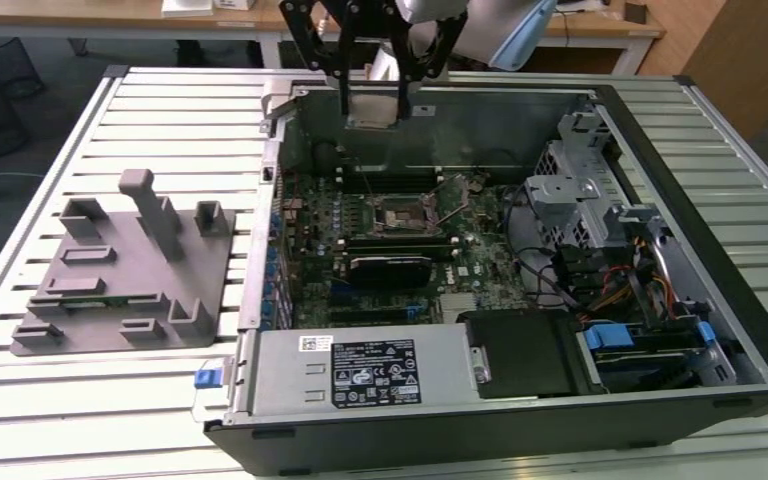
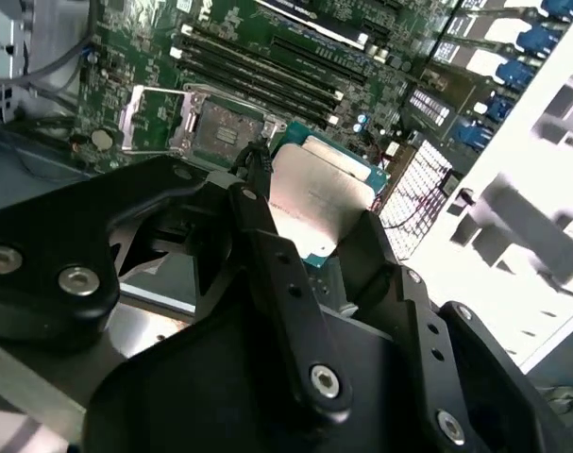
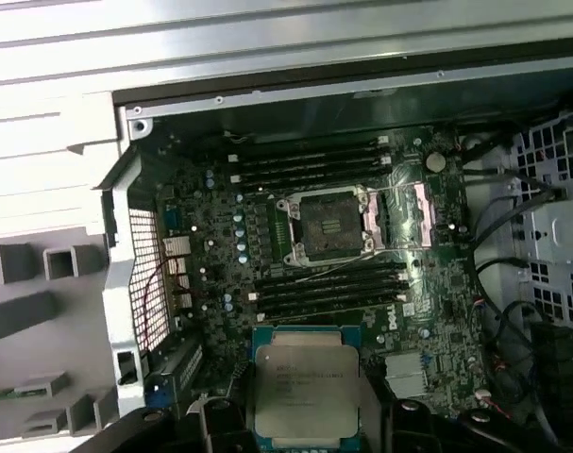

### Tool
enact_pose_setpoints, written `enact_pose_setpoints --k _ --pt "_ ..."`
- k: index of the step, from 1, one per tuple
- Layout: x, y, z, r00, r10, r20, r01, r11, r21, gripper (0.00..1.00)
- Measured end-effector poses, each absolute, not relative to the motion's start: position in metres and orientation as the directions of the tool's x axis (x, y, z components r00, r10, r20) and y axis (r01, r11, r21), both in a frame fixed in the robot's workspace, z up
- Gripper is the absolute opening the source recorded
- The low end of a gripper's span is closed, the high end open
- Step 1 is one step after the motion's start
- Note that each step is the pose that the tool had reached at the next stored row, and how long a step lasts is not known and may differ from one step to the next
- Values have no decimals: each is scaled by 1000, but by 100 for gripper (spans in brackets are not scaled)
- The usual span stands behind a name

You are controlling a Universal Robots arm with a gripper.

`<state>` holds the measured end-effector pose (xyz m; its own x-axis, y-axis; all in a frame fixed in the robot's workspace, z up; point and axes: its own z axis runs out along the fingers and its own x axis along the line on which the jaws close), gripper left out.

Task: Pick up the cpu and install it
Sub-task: 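Place the cpu into insertion slot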

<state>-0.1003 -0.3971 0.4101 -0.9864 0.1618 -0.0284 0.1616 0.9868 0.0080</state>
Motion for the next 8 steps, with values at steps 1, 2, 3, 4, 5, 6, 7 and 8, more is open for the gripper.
enact_pose_setpoints --k 1,2,3,4,5,6,7,8 --pt "-100 -397 410 -983 180 -28 179 984 8 53" --pt "-100 -397 410 -980 195 -29 195 981 8 53" --pt "-100 -397 409 -977 212 -29 212 977 7 53" --pt "-100 -397 409 -973 229 -29 229 973 7 53" --pt "-100 -397 409 -968 248 -29 248 969 7 53" --pt "-100 -397 409 -964 266 -29 265 964 7 53" --pt "-100 -397 409 -959 283 -29 283 959 7 53" --pt "-100 -397 408 -954 300 -29 300 954 7 53"
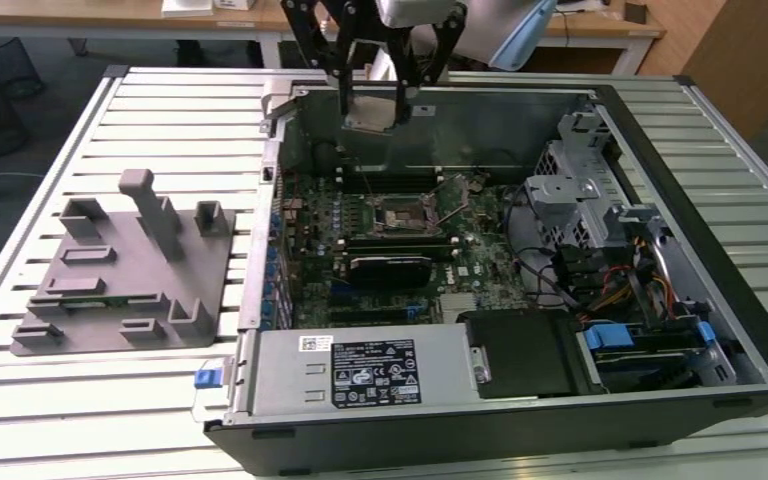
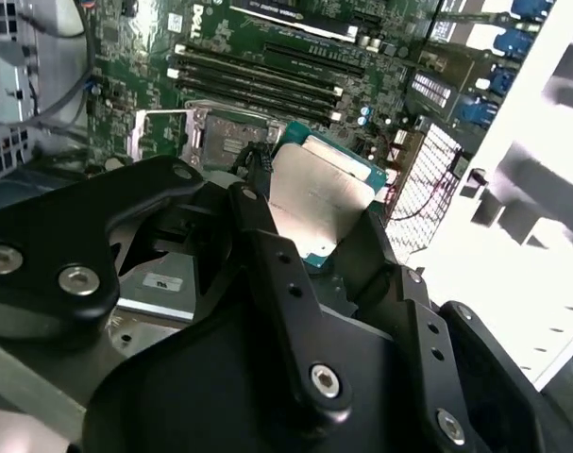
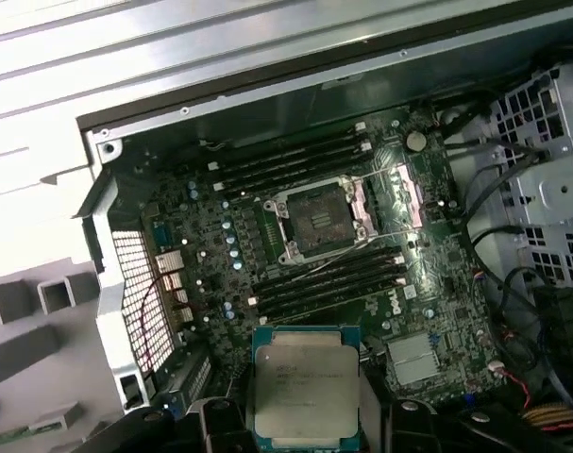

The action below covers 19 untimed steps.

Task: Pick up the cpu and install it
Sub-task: 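Place the cpu into insertion slot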

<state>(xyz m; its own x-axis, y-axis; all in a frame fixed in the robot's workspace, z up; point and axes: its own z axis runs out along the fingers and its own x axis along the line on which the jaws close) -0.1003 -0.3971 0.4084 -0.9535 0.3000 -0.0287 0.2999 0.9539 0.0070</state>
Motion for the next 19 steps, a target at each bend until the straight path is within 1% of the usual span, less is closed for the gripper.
enact_pose_setpoints --k 12,19 --pt "-100 -397 407 -883 469 -29 469 883 7 53" --pt "-100 -397 406 -823 567 -29 567 824 7 53"
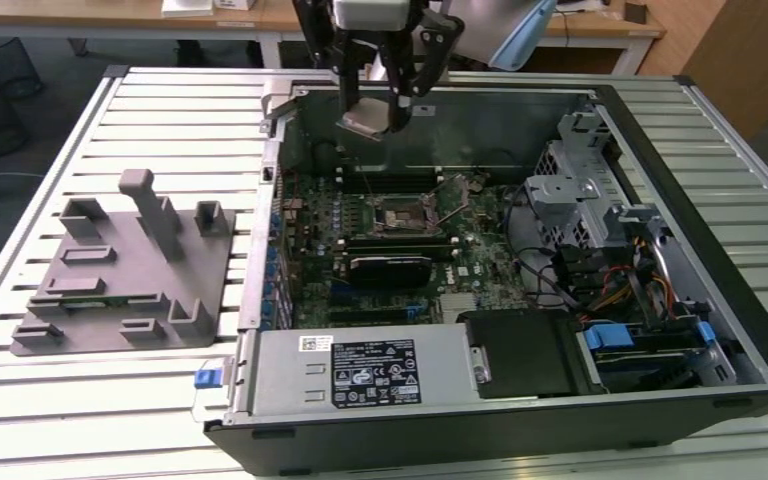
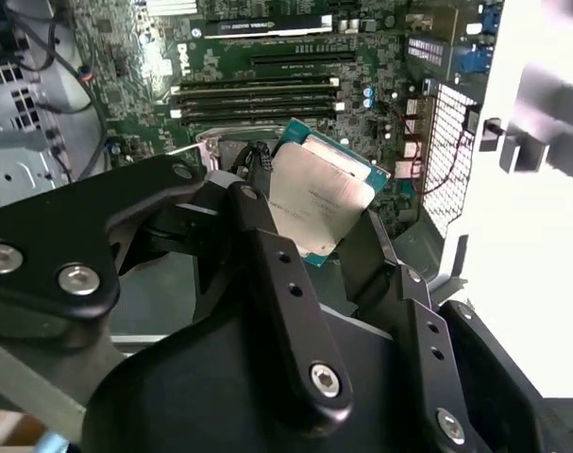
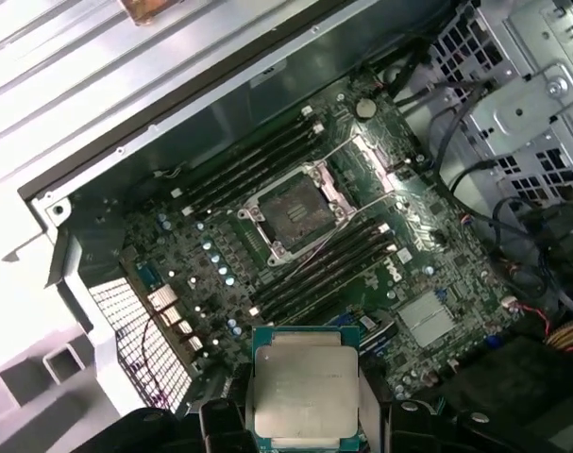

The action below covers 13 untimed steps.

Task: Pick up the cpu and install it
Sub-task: 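Place the cpu into insertion slot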

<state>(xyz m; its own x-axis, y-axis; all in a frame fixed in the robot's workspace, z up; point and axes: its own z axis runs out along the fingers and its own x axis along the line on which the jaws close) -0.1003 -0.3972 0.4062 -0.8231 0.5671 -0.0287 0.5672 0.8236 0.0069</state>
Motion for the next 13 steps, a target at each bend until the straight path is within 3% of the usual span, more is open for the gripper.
enact_pose_setpoints --k 13 --pt "-100 -397 405 -686 727 -29 728 686 7 53"
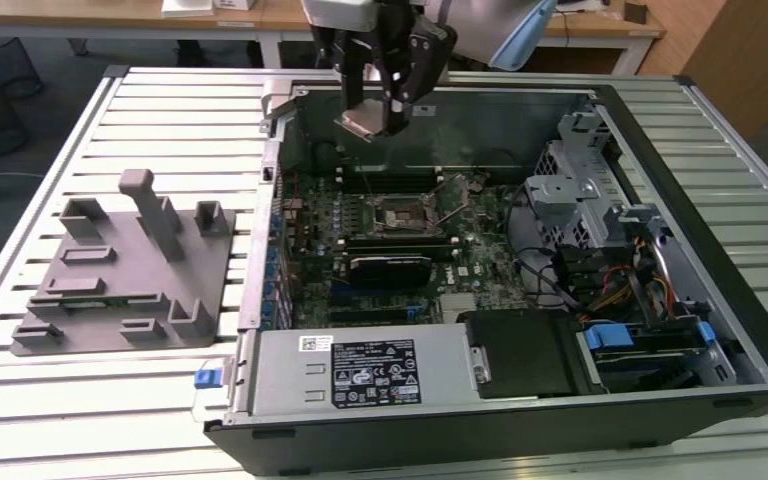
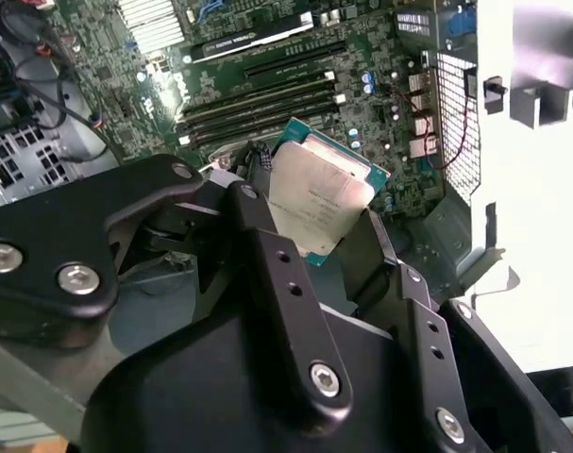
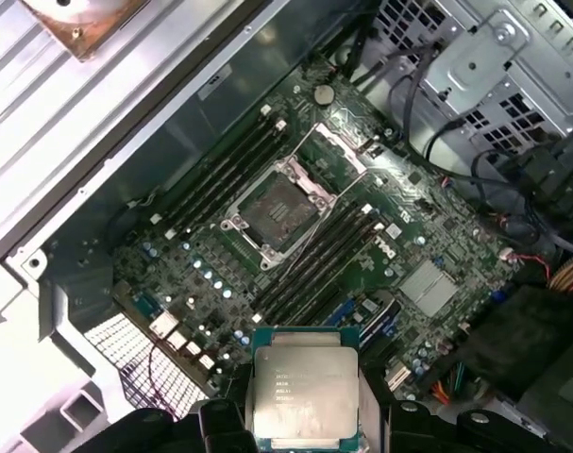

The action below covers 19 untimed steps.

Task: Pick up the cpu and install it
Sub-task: 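Place the cpu into insertion slot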

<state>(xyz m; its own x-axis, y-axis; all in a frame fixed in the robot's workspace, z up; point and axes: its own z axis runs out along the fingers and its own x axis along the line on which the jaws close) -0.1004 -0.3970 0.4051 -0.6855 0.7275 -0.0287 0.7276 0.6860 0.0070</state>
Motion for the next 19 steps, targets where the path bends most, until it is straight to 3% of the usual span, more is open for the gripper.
enact_pose_setpoints --k 19 --pt "-100 -397 404 -478 878 -29 878 478 7 53"
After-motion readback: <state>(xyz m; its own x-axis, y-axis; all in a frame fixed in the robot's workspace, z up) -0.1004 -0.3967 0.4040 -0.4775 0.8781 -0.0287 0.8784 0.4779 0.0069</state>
